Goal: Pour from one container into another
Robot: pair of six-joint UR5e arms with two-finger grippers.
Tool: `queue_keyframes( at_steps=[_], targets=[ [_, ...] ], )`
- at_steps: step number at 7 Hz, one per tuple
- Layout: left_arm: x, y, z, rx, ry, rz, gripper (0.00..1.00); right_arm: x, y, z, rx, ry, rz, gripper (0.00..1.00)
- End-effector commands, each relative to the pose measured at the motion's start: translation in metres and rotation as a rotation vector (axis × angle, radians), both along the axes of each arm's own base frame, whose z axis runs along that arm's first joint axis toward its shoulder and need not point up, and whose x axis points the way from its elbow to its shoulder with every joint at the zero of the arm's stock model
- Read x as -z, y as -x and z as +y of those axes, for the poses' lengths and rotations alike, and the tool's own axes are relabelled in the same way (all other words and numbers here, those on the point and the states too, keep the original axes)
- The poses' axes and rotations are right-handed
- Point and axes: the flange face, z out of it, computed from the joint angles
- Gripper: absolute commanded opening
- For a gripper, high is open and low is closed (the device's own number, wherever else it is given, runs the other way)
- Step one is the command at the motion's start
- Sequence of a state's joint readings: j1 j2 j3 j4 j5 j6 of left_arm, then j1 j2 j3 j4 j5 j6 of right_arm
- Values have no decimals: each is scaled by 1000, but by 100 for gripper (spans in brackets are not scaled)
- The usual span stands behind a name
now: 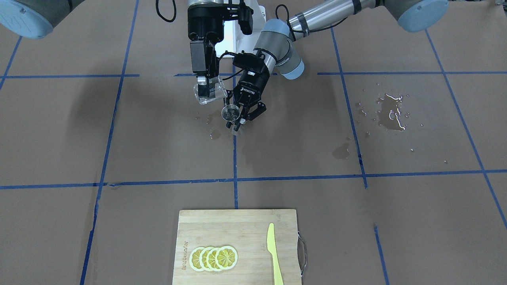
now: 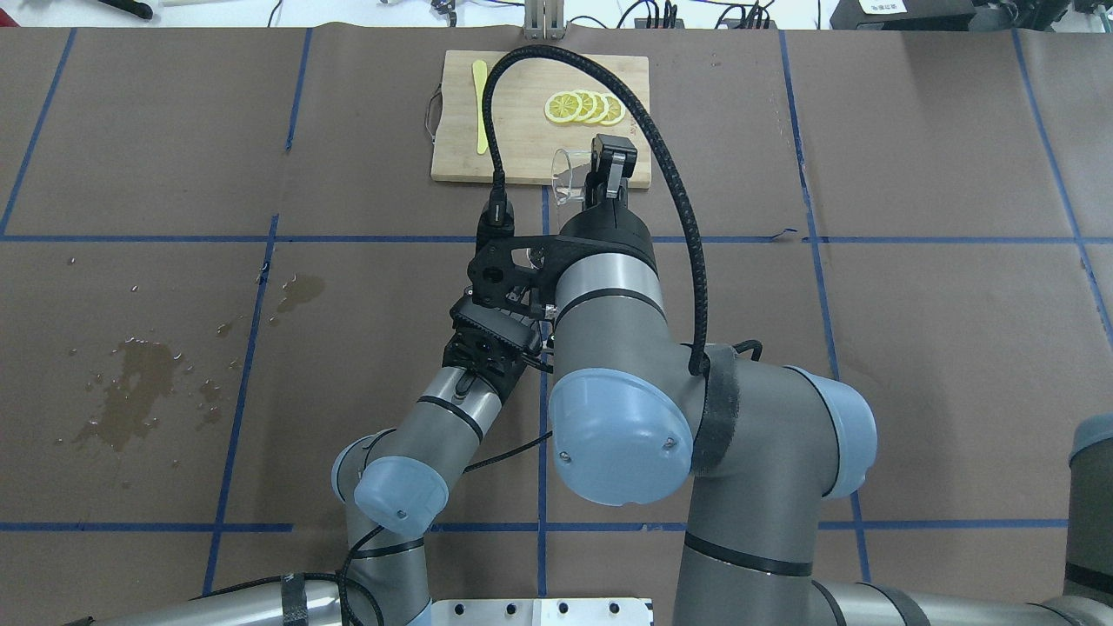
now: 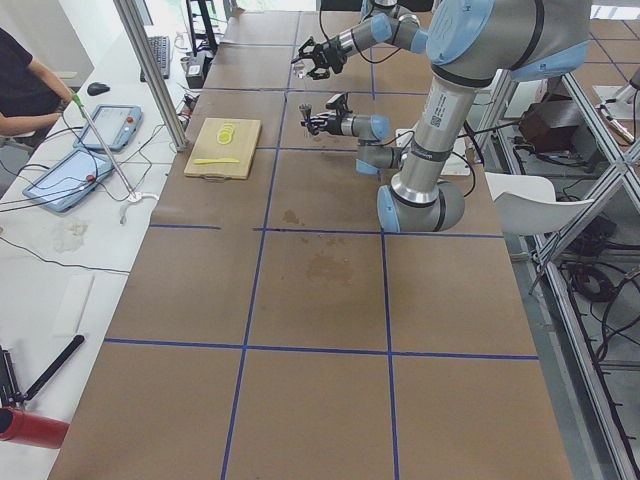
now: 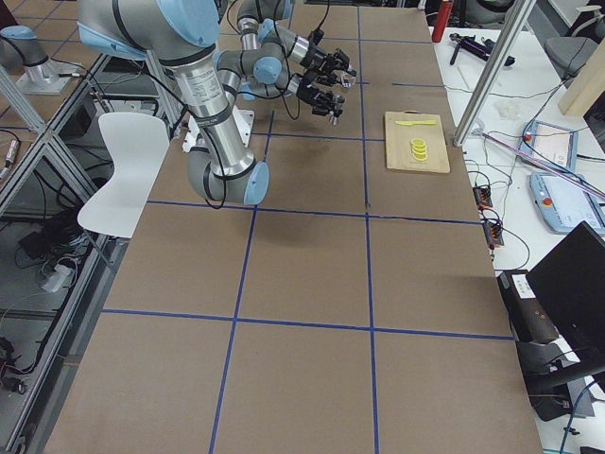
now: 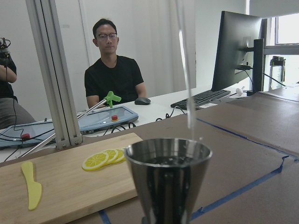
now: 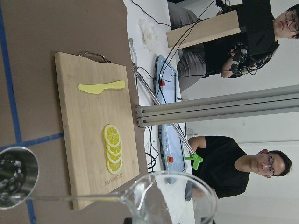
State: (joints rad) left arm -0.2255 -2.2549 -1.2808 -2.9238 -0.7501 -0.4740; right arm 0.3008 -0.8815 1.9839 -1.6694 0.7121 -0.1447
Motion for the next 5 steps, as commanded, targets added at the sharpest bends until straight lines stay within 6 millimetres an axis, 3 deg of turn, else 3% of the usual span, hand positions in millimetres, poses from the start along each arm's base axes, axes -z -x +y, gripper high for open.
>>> queue_keyframes(
  at_steps=[1, 3, 5],
  targets=[
    [1, 0, 0, 0, -1, -1, 0, 3, -3, -2, -22, 14, -68, 0],
    [2, 1, 0, 0, -1, 2, 0, -7, -2, -2, -74, 67, -193, 0],
    [4, 14, 1, 12, -32, -28, 0, -43, -6, -2, -152, 130, -440, 0]
  ],
)
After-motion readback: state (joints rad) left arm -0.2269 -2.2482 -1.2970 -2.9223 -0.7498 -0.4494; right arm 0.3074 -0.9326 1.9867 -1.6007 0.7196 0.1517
